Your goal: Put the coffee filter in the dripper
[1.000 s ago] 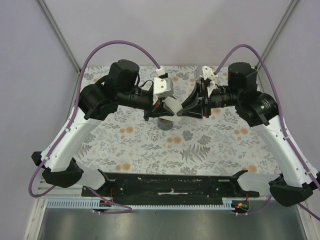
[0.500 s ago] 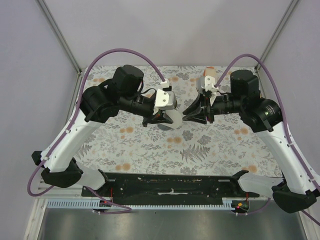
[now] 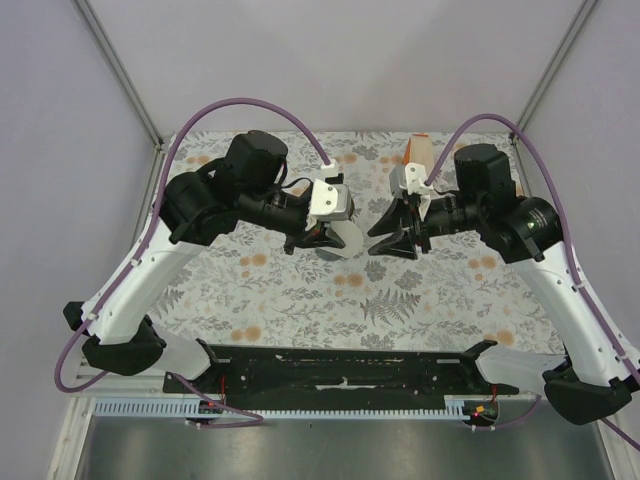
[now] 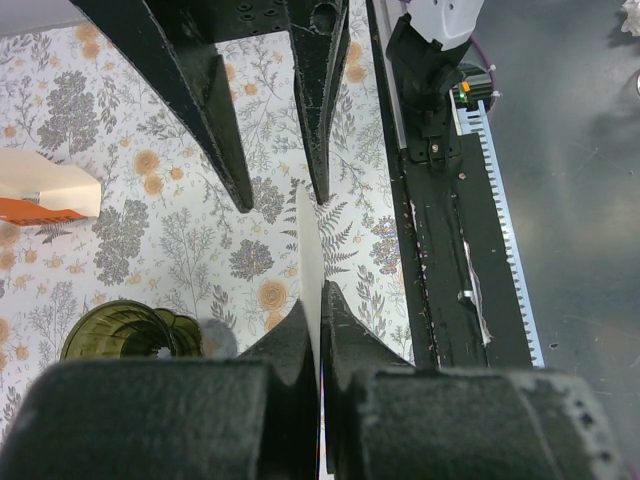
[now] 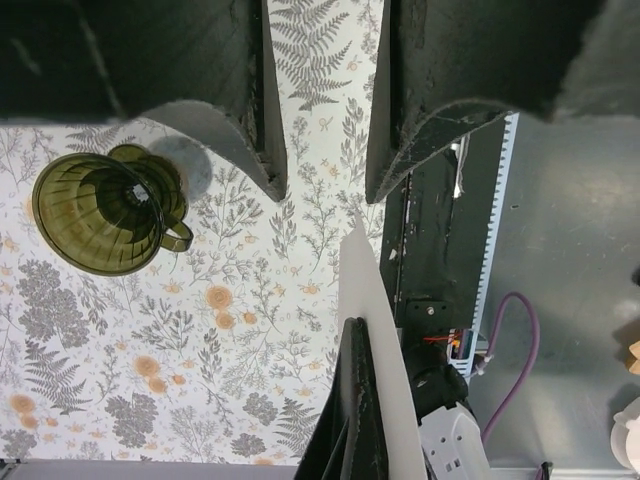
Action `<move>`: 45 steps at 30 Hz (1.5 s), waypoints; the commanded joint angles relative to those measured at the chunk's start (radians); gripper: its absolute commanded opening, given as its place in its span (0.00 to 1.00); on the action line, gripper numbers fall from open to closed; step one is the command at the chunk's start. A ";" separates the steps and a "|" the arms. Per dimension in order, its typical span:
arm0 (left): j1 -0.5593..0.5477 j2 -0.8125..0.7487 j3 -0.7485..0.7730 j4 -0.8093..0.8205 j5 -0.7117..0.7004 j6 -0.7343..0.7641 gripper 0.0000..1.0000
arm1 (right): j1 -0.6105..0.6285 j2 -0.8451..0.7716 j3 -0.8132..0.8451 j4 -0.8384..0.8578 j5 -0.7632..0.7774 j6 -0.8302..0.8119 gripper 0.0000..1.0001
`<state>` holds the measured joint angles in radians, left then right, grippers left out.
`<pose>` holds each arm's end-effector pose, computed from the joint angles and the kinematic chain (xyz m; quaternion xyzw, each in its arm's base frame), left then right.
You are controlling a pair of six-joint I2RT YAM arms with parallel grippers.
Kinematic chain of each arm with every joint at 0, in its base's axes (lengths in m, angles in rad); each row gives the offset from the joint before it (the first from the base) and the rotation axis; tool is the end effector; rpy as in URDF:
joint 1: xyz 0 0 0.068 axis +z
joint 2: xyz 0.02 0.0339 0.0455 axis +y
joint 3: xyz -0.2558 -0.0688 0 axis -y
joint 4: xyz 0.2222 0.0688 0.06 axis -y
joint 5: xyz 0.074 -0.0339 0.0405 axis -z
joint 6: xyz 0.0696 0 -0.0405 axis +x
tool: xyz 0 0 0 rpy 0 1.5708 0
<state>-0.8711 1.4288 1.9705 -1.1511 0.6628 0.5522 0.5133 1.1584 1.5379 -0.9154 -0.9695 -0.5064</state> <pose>0.1275 -0.2180 0.4589 0.6615 0.5367 -0.3543 0.3859 0.1453 0.1478 0.4280 -0.5765 0.5587 0.4065 0.4363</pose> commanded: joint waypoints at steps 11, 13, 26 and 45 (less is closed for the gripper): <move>-0.008 -0.024 0.016 0.014 -0.003 0.025 0.02 | -0.001 0.014 0.028 0.023 -0.124 0.011 0.38; -0.008 -0.025 0.016 0.016 -0.003 0.026 0.02 | -0.001 0.012 0.030 0.021 -0.118 0.012 0.41; -0.011 -0.024 0.021 0.019 -0.006 0.018 0.02 | 0.001 0.041 0.045 0.059 -0.110 0.057 0.13; -0.014 -0.025 0.024 0.016 -0.012 0.029 0.02 | 0.001 0.046 0.030 0.062 -0.077 0.031 0.04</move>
<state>-0.8730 1.4281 1.9705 -1.1507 0.6548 0.5526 0.5133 1.2091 1.5490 -0.8764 -1.0378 -0.4637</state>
